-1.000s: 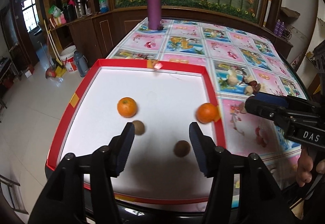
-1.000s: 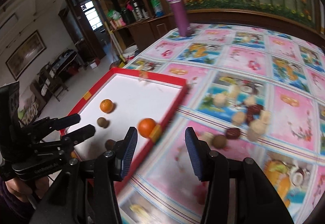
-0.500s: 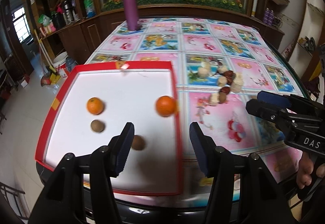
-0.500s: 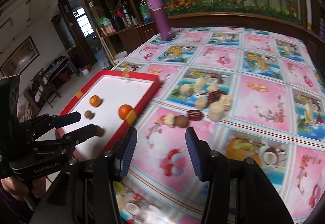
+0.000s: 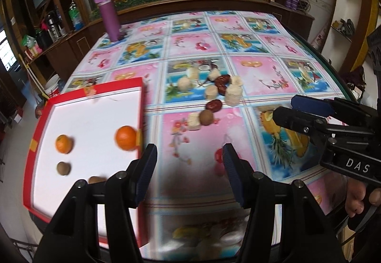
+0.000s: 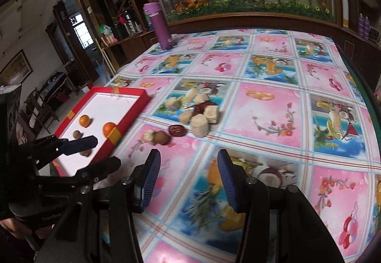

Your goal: Organize fruits

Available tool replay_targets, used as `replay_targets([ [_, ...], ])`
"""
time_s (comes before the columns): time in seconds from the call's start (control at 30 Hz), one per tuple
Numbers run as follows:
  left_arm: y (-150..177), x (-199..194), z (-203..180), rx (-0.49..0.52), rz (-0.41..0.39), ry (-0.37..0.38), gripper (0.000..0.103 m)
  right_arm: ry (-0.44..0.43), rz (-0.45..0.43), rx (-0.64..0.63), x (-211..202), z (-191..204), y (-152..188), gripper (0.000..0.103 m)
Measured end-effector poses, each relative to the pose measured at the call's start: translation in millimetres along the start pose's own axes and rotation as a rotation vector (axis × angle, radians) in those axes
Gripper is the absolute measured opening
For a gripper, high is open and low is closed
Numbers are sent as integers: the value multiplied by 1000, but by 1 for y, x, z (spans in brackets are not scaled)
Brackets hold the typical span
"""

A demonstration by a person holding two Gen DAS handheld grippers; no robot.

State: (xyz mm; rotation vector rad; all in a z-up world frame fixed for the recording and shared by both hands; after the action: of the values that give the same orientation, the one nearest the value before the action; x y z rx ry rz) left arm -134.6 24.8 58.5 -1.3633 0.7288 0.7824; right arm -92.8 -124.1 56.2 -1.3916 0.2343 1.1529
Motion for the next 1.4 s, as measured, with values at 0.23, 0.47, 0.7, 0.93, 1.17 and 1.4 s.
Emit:
replay_targets([
  [0.23,0,25,0,-13,50,22,58,11,67,9,28,-16,-13,49],
  [0.47,-7,37,17,-53,63,24,58,8,129,-9,69,-6,-26,49],
  [0.7,-14,44,20,-53,78,63,58,55,120,-37,84,-2,-30,48],
  [0.93,-22,61,16,-41,103,75,58,32,116,-33,90,-3,-30,29],
  [1.17,-26,73,17,-31,111,76,50,2,105,-20,88,-6,-30,27],
  [1.4,-31,84,16,-28,118,93,28,-14,103,-13,87,-8,-29,27],
])
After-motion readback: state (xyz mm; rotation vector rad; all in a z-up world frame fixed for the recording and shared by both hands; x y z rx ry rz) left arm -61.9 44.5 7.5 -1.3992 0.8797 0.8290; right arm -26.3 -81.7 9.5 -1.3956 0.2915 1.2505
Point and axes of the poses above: each gripper's, at about its wrist camera, not at the fingertips, and x roughly the way its jaws point, z to its left, y to its underside, the point moved 1 cm from there along x, roughly the way its jaws point, and after that the axes turned 4 degrees about z, right-handed, at the moved point
